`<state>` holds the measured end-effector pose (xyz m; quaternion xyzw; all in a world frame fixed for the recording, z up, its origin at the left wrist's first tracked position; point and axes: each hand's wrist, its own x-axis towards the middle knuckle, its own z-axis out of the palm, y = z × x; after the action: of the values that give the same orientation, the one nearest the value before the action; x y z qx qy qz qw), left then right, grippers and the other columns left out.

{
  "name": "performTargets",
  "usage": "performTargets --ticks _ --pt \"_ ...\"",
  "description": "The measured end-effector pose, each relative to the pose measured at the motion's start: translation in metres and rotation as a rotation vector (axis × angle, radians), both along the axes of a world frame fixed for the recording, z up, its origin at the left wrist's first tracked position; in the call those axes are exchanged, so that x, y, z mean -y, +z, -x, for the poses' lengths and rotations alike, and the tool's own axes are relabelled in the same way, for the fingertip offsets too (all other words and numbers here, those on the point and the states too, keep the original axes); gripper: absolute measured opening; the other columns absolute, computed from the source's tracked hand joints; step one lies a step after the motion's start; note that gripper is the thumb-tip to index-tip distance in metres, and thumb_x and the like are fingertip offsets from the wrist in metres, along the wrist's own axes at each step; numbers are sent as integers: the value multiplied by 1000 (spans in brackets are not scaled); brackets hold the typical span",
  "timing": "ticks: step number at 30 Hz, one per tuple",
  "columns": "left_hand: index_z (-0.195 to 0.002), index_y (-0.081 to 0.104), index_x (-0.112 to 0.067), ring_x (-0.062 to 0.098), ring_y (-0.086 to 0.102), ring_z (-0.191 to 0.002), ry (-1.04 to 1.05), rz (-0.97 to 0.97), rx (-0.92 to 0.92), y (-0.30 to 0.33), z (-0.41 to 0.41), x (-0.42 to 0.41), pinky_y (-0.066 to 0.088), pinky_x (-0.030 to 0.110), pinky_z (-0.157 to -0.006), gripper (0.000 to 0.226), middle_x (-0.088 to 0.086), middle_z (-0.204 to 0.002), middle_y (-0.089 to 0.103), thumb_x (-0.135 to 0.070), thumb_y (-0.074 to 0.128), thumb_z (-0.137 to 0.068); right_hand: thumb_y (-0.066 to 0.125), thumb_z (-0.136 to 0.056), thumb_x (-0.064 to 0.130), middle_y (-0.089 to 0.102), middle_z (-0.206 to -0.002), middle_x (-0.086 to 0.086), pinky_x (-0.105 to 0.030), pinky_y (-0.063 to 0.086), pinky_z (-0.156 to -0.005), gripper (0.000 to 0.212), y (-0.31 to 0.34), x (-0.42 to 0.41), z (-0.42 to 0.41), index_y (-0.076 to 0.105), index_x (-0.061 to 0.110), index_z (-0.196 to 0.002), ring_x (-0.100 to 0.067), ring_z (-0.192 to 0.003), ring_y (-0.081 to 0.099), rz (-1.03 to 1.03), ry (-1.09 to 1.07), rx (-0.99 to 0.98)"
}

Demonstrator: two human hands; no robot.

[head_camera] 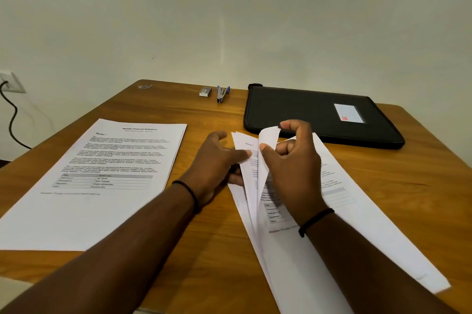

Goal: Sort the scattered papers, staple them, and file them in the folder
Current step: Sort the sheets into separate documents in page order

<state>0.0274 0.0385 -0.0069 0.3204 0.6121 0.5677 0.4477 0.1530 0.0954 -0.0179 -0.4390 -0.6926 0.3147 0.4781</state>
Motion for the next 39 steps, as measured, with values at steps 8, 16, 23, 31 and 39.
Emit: performTargets --ticks 8,16,23,31,39 --pt "-98 66 -8 23 76 -73 -114 10 -96 1 -9 5 60 30 -58 16 1 -83 77 -12 50 -102 63 -95 32 71 -70 7 -29 59 -62 29 -1 -1 -1 66 17 -70 -15 -61 69 212 36 66" --pt "-88 67 -25 14 74 -70 21 -49 -320 -8 -21 3 63 35 -65 17 -1 -90 75 -21 55 -100 68 -91 35 60 -57 6 -22 42 -51 37 6 -3 -9 58 17 -60 -12 -52 58 46 -109 193" --pt "-97 65 -12 7 62 -75 323 -215 -720 33 -16 18 43 12 -56 18 -4 -95 66 -22 50 -101 71 -83 54 62 -73 5 -24 35 -53 39 37 2 -15 51 23 -70 -14 -65 59 -12 -164 503" --pt "-76 50 -15 7 55 -63 528 -393 -859 80 7 82 34 12 -47 27 -8 -73 57 -19 45 -102 58 -96 31 55 -70 1 -26 39 -60 31 39 27 -12 50 19 -68 -20 -71 54 87 -162 566" --pt "-85 54 -13 7 59 -67 640 -739 -787 108 13 126 47 16 -53 21 -7 -75 58 -20 48 -103 68 -82 56 54 -122 16 -18 46 -83 61 77 69 -1 46 29 -133 -9 -113 55 22 225 -11"
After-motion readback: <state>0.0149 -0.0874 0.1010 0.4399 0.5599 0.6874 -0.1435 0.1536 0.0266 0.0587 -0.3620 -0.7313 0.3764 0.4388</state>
